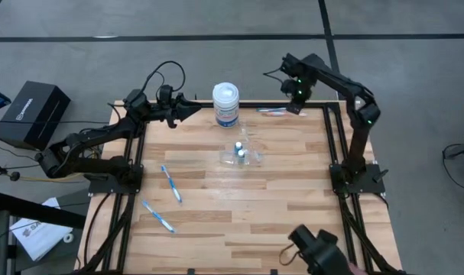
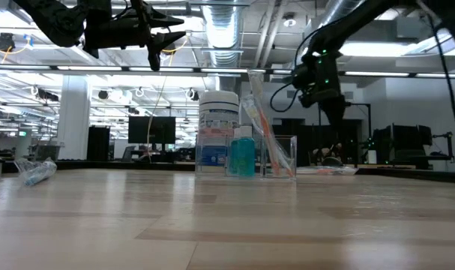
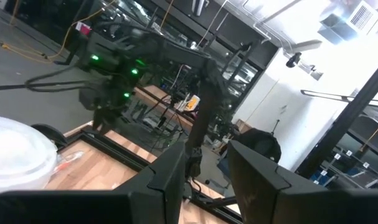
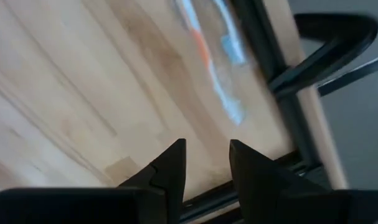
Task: Pick & Place toothbrushing station
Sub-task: Put the orange toothbrush into the transparent organizer
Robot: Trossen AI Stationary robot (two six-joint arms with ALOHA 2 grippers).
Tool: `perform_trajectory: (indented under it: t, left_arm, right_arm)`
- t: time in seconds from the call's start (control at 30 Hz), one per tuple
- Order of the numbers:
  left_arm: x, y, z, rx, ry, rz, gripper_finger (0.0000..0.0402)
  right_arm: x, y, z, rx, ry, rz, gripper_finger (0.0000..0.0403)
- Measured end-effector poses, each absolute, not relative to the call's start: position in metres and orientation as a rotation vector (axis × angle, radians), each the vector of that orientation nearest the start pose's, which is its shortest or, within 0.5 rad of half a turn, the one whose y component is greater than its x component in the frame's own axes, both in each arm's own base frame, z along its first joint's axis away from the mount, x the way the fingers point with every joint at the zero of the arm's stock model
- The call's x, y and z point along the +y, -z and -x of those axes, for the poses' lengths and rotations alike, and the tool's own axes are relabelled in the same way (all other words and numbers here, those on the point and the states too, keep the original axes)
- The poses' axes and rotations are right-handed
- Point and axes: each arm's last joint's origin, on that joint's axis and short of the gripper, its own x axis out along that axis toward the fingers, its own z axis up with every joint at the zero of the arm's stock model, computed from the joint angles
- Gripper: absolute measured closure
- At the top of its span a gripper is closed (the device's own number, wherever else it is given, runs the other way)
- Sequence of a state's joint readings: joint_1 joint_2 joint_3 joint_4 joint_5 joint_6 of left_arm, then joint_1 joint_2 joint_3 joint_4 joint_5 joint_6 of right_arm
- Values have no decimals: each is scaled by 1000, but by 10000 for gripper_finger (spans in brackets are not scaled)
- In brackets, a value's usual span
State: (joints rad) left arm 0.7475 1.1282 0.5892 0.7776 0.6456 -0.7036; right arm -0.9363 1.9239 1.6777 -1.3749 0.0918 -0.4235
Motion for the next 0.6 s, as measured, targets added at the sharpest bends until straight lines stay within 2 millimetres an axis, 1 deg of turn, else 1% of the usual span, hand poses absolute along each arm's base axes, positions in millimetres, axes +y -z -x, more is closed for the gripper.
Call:
perform_trajectory:
  t: [0.1,0.13,0.23,0.3,0.37,0.6]
  left_arm:
    - [148,-289,-185,-207,-29,548,286]
    - [148,-289,-185,-207,-27,547,286]
    - [148,-289,-185,-207,-27,547,286]
    - [148,-289,-185,-207,-27,547,286]
    - [148,-289,-185,-207,-27,547,286]
    - [148,-289,-185,-207,-28,541,286]
  right_arm:
    - [-305,-248,-221,1638,438,-363,290]
    - [-309,-248,-221,1631,448,-372,290]
    - [-317,-245,-217,1613,443,-411,290]
    - [-322,-239,-212,1620,437,-446,290]
    - [-325,-236,-208,1628,443,-469,290]
    - [-329,-237,-202,1622,450,-482,290]
